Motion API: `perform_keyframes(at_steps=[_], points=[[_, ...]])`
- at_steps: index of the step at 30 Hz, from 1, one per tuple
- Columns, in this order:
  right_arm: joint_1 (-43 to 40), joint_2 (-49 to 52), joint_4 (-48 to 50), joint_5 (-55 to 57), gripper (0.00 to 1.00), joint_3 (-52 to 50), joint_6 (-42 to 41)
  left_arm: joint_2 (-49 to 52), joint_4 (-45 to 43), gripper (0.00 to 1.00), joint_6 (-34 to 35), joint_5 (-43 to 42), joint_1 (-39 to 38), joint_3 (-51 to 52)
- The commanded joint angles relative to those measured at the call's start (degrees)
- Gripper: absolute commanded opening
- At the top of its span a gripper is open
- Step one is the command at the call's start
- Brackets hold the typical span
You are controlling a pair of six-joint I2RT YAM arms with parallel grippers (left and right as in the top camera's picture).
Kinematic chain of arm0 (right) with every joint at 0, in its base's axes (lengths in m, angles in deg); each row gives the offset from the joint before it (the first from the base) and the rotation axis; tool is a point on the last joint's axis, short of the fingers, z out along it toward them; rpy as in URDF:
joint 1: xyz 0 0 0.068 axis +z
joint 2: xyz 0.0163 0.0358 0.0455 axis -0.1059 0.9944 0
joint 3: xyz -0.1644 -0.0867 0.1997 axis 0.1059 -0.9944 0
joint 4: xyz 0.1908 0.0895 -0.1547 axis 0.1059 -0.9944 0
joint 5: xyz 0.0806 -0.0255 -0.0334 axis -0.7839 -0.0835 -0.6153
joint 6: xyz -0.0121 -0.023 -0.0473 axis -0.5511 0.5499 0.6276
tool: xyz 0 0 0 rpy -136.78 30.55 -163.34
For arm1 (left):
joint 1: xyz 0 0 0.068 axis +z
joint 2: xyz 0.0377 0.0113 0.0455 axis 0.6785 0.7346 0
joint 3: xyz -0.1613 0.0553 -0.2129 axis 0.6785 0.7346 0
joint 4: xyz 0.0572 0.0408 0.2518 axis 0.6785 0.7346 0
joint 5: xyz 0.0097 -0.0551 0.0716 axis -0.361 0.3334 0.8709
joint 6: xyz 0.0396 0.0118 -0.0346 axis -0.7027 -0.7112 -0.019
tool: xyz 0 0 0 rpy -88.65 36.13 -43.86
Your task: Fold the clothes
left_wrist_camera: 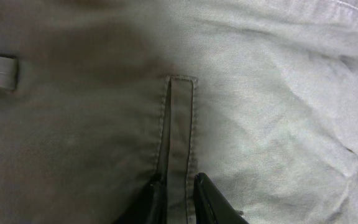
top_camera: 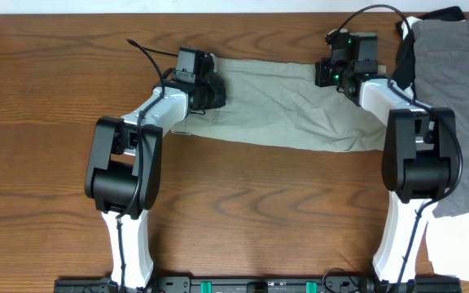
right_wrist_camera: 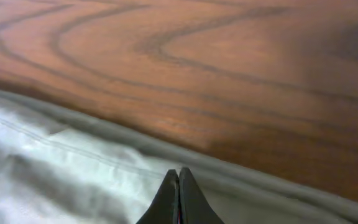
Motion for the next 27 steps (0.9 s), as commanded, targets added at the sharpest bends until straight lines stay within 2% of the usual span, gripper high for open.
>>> perform_keyframes(at_steps=[1, 5, 12, 20, 24, 27], points=[[-0.31, -4.31, -4.26, 1.53, 0.01, -0.07, -0.66, 0.74, 0.02, 0.19, -0.98, 0.79, 0.09, 0.35], [-2.69, -5.86, -12.92, 8.76, 0.01, -0.07, -0.63, 0.74, 0.20, 0.19, -0.98, 0.79, 0.13, 0.35], [-8.96, -5.92, -20.35, 9.18, 0.01, -0.07, 2.19, 0.74, 0.15, 0.19, -1.03, 0.98, 0.15, 0.35], [-14.12, -5.29, -18.69, 9.31, 0.01, -0.20, 4.87, 0.74, 0.13, 0.19, -1.20, 1.11, 0.13, 0.35], [-15.52, -4.85, -16.55, 9.25, 0.01, -0.17, 6.01, 0.74, 0.20, 0.19, -1.22, 5.18, 0.13, 0.35], [-16.39, -6.45, -16.28, 4.81, 0.01, 0.83, 6.03, 0.74, 0.13, 0.19, -1.25, 5.27, 0.13, 0.35]])
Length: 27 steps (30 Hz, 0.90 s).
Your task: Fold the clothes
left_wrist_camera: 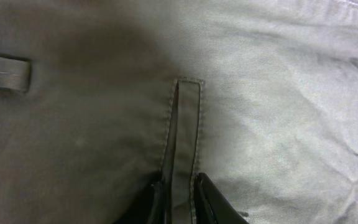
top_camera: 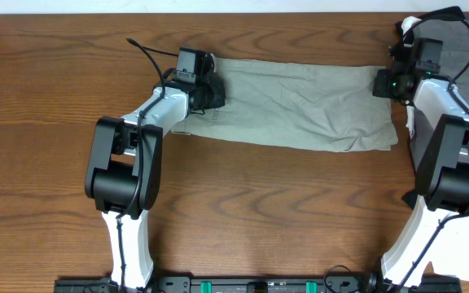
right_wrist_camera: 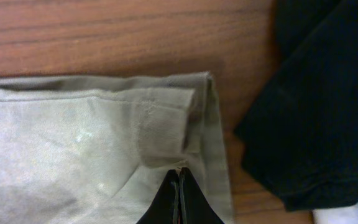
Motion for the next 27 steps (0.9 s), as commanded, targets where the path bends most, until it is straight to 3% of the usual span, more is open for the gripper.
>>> perform_keyframes(at_steps=[1, 4, 8, 16, 27], points=[[-1.38, -3.26, -0.26, -6.91, 0.01, 1.49, 1.49, 0.74, 0.09, 0.19, -1.07, 3.15, 0.20, 0.33], [-1.73, -6.64, -0.28, -13.94, 0.01, 2.10, 0.94, 0.74, 0.11, 0.19, -1.20, 3.13, 0.20, 0.35], [-1.42, -8.13, -0.96, -14.01, 0.01, 2.05, 0.17, 0.74, 0.22, 0.19, -1.18, 3.13, 0.20, 0.35], [-1.31, -1.38, 0.66, -12.26, 0.01, 1.84, 2.34, 0.74, -0.09, 0.19, -1.20, 3.13, 0.20, 0.33], [-3.72, 7.98, 12.48, -10.95, 0.01, 1.84, 2.29, 0.74, -0.04, 0.19, -1.20, 3.13, 0.20, 0.33]])
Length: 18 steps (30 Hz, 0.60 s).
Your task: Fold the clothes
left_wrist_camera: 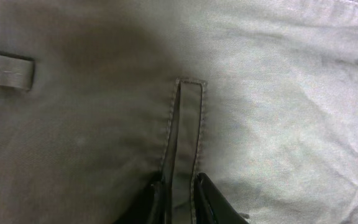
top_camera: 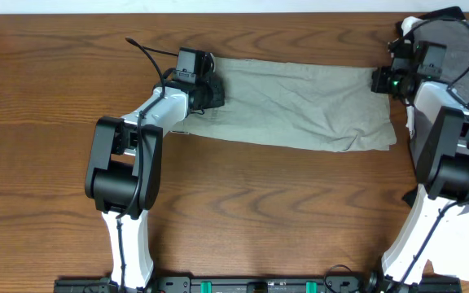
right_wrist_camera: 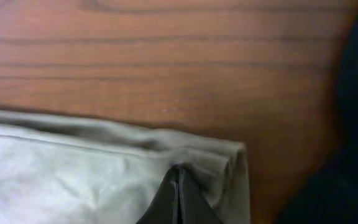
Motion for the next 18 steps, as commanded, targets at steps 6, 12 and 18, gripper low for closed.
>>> perform_keyframes(at_steps=[6, 12, 18], points=[[-3.06, -0.96, 3.21, 0.74, 0.01, 0.31, 0.59, 0.37, -0.48, 0.19, -2.58, 2.03, 0.20, 0.33], [-3.34, -10.51, -2.45, -5.75, 0.01, 0.42, -1.66, -3.17, -1.46, 0.19, -2.93, 1.88, 0.20, 0.26], [-3.30, -22.23, -24.92, -9.49, 0.01, 0.39, -1.44, -9.77, -1.09, 0.19, -2.93, 1.64, 0.04, 0.26]])
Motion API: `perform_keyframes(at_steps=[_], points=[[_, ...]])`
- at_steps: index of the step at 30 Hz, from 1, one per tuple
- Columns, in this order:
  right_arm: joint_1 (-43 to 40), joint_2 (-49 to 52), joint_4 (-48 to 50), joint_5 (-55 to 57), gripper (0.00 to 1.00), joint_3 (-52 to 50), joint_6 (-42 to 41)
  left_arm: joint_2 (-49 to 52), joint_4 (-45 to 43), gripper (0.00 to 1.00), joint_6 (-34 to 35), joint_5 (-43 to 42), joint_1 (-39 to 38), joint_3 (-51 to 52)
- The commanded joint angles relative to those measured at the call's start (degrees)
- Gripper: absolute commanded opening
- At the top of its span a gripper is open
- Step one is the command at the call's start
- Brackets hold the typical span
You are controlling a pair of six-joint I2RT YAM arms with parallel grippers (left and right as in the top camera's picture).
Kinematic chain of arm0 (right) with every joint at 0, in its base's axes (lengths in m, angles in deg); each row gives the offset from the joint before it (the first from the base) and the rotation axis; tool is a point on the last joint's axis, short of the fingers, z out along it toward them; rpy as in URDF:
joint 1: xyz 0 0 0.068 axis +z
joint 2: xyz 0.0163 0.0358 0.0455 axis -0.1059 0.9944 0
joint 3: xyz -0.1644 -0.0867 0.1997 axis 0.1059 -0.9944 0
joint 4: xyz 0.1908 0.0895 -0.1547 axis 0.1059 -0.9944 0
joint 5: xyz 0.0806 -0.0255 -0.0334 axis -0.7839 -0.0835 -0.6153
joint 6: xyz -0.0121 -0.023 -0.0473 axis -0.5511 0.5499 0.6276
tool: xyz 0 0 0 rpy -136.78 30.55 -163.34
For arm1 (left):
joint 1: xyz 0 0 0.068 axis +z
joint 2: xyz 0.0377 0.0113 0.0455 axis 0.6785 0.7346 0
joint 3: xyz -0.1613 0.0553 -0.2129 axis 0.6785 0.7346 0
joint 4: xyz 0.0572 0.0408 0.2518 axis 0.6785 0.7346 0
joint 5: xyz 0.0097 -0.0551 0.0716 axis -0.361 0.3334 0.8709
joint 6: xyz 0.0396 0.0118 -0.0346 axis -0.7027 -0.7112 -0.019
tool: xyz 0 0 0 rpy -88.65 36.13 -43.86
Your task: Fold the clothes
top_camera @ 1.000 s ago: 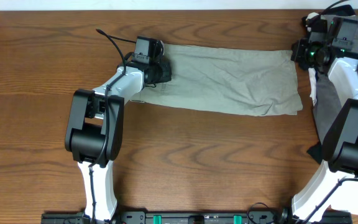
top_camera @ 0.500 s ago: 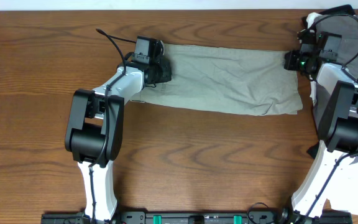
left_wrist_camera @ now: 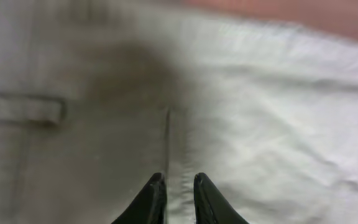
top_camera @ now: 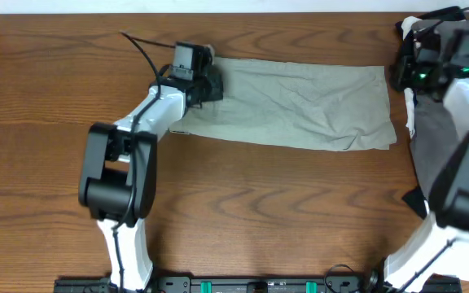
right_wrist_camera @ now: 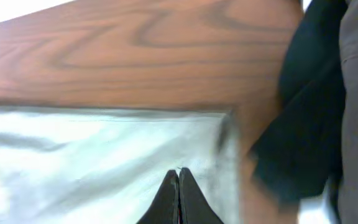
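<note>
Grey-green trousers (top_camera: 300, 102), folded lengthwise, lie flat across the far side of the table. My left gripper (top_camera: 210, 84) hovers over their waist end. In the left wrist view its fingers (left_wrist_camera: 156, 190) stand a narrow gap apart above the pocket slit (left_wrist_camera: 166, 134), with nothing between them. A belt loop (left_wrist_camera: 23, 109) shows to the left. My right gripper (top_camera: 399, 73) is shut and empty at the leg end. In the right wrist view it (right_wrist_camera: 179, 172) hangs over the cloth (right_wrist_camera: 92, 149) near the far right corner.
A pile of other clothes lies at the right edge: a grey garment over a black one (right_wrist_camera: 303, 106). It lies just beyond the trousers' hem, and my right arm (top_camera: 462, 122) partly covers it. Bare wooden table (top_camera: 259, 212) fills the front half.
My left gripper has lifted off the trousers, so the pocket slit looks smaller and farther away. My right gripper has moved up and to the right off the corner. The trousers lie as before.
At first my right gripper was shut at the middle of the trousers' far edge, and my left sat on the pocket slit. By the second moment the right was at the leg end, which reached farther right. It then stood at the far right corner. Now both are lifted.
</note>
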Motion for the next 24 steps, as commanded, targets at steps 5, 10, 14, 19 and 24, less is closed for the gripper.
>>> perform_keyframes(at_steps=[5, 10, 14, 19, 24], points=[[0.17, -8.11, -21.64, -2.01, 0.01, 0.15, 4.50, -5.07, -3.54, 0.19, -1.25, 0.57, 0.02, 0.17], [0.46, -7.67, -23.98, 2.21, 0.01, -5.05, 4.85, -2.08, -9.79, 0.19, -1.20, 0.52, 0.00, 0.17], [0.48, -7.67, -17.20, 2.21, 0.01, -11.91, 4.81, 0.63, -16.44, 0.15, -1.20, 0.55, -0.50, 0.17], [0.50, -7.67, -9.11, 2.27, 0.01, -21.14, 2.67, 3.85, -22.86, 0.13, -1.18, 0.55, -1.66, 0.17], [0.46, -7.67, 0.09, 8.52, 0.01, -29.49, -0.13, 7.28, -26.38, 0.12, -1.20, 0.90, -2.89, 0.17]])
